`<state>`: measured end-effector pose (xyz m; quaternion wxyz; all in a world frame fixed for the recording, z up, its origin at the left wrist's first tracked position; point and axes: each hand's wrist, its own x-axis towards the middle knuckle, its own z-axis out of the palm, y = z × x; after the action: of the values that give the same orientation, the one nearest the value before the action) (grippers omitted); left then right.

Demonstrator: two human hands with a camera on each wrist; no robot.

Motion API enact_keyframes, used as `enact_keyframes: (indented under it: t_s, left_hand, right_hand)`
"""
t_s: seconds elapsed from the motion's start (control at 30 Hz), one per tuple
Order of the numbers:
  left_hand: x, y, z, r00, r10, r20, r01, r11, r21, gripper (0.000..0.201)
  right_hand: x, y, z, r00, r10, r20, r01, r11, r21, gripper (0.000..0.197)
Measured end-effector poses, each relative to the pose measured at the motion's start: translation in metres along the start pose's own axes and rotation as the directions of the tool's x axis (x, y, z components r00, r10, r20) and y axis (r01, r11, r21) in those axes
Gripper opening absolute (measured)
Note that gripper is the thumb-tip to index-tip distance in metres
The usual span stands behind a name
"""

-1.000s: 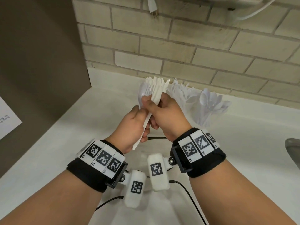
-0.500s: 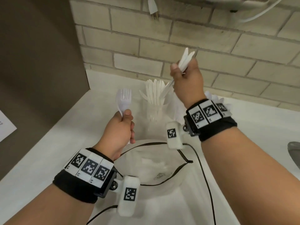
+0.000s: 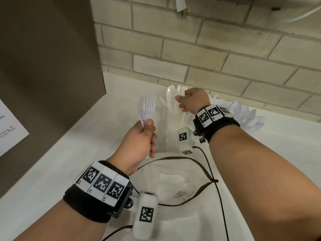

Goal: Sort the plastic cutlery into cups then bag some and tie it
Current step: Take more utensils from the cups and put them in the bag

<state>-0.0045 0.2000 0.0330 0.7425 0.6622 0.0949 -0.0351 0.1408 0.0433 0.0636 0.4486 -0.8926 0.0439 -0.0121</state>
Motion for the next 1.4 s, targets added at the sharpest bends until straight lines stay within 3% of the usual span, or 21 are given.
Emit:
enact_keyframes:
  t_s: [0.1, 0.23, 0.4, 0.53, 0.6, 0.67, 0.9, 1.03, 1.27, 1.4]
  left_hand:
    - [-0.001, -0.002, 0.000, 1.000, -0.006, 0.010, 0.006, 1.000, -0.001, 0.031]
    - [-0.003, -0.002, 0.004, 0.998, -0.005, 0.055, 0.006, 1.000, -0.010, 0.032]
    - [-0.006, 0.004, 0.009, 0.981, -0.033, 0.193, 0.064, 0.986, -0.153, 0.032]
    - [-0.007, 0.007, 0.011, 0.966, -0.028, 0.257, 0.078, 0.979, -0.188, 0.030]
    - [-0.008, 0.008, 0.013, 0.966, -0.009, 0.260, 0.052, 0.986, -0.158, 0.024]
    - [-0.010, 0.008, 0.015, 0.965, 0.008, 0.263, 0.028, 0.990, -0.135, 0.023]
    - [-0.014, 0.007, 0.019, 0.978, 0.012, 0.211, 0.013, 0.993, -0.118, 0.035]
    - [-0.015, 0.010, 0.019, 0.983, -0.010, 0.185, 0.034, 0.991, -0.127, 0.029]
    - [-0.012, 0.010, 0.016, 0.988, 0.009, 0.155, 0.008, 0.994, -0.112, 0.025]
    - [-0.015, 0.011, 0.017, 0.994, 0.045, 0.099, -0.040, 0.998, -0.058, 0.031]
  right_hand:
    - [-0.001, -0.004, -0.002, 0.999, -0.013, -0.030, 0.015, 0.998, 0.069, 0.046]
    - [-0.020, -0.019, -0.013, 0.985, -0.122, -0.119, 0.139, 0.980, 0.141, 0.035]
    - [-0.077, -0.035, -0.021, 0.978, -0.207, -0.005, 0.197, 0.923, 0.331, 0.015]
    - [-0.113, -0.030, -0.019, 0.969, -0.242, 0.038, 0.227, 0.946, 0.233, 0.036]
    - [-0.123, -0.025, -0.014, 0.971, -0.235, 0.050, 0.221, 0.956, 0.194, 0.038]
    - [-0.127, -0.021, -0.008, 0.974, -0.225, 0.012, 0.218, 0.957, 0.192, 0.027]
    - [-0.133, -0.014, -0.005, 0.982, -0.177, -0.057, 0.186, 0.945, 0.268, 0.017]
    - [-0.134, -0.015, -0.006, 0.984, -0.133, -0.121, 0.165, 0.935, 0.314, 0.023]
    - [-0.141, -0.019, -0.011, 0.993, -0.100, 0.062, 0.059, 0.881, 0.470, 0.029]
    - [-0.141, -0.019, -0.011, 0.994, -0.081, 0.071, 0.034, 0.863, 0.504, 0.027]
